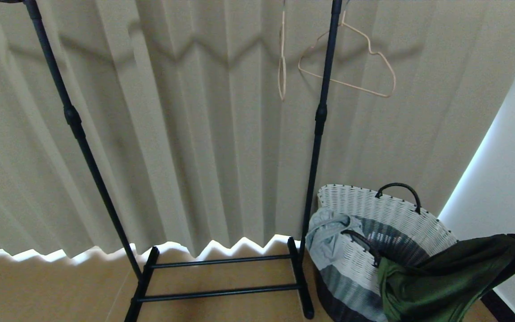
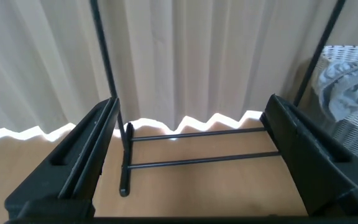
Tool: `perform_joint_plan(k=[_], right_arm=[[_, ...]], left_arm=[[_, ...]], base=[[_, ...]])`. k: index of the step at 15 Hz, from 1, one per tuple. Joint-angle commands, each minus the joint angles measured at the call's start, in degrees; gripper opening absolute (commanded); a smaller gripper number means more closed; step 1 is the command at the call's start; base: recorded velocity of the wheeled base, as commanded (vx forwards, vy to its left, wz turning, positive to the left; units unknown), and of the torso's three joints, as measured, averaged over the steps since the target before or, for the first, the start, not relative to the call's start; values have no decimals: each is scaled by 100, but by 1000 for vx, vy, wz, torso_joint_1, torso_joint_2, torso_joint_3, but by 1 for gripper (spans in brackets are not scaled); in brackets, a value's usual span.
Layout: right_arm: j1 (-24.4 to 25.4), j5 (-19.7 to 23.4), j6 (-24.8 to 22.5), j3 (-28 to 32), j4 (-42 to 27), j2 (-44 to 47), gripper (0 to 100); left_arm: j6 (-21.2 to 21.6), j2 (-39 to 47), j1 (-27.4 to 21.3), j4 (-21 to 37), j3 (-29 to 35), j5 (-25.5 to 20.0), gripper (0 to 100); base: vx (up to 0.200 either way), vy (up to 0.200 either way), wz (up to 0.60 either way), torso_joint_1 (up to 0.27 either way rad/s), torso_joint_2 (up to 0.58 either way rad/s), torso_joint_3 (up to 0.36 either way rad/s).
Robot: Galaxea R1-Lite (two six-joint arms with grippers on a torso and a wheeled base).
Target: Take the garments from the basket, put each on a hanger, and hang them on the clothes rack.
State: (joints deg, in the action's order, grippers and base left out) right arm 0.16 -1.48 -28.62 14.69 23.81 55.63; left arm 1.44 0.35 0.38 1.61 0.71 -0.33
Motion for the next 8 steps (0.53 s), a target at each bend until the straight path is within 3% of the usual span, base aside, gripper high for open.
perform_joint_plan(k=[1, 3, 8], right_arm=[[2, -2, -3, 8, 1, 27, 0], [2, -2, -3, 43, 1, 45, 0], [353, -2, 6, 386, 1, 194, 0]], left_arm=[[-12, 9, 6, -3, 0, 7, 100], [-12, 0, 6, -3, 0, 7, 100], [23, 9, 6, -3, 0, -11, 100]], base=[[0, 200, 0, -7, 2, 7], [0, 200, 0, 2, 0, 5], [0, 0, 0, 0, 0, 0]])
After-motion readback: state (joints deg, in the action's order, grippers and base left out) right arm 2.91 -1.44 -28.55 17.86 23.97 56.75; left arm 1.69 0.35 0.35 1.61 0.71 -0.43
